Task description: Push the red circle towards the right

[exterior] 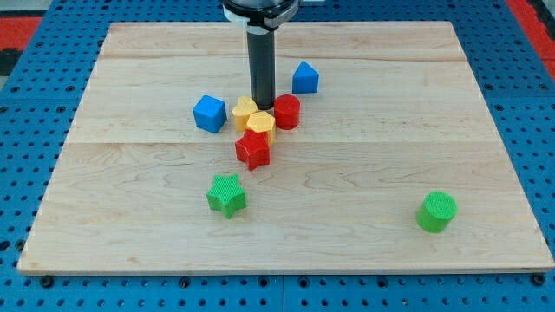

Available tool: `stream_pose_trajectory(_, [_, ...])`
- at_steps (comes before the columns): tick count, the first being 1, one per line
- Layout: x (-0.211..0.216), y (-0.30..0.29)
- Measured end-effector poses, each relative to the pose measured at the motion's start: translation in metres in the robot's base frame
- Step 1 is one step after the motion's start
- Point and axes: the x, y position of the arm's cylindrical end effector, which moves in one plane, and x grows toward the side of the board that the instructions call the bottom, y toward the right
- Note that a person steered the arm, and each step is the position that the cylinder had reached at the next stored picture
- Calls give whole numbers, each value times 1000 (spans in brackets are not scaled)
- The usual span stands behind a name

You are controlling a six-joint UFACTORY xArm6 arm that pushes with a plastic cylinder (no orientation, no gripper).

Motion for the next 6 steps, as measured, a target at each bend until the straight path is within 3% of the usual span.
stream_pose_trajectory(1, [15,25])
stream_pose_trajectory(3, [106,106])
stream_pose_trajectory(5, [87,74])
stream_pose_trajectory(6, [80,88])
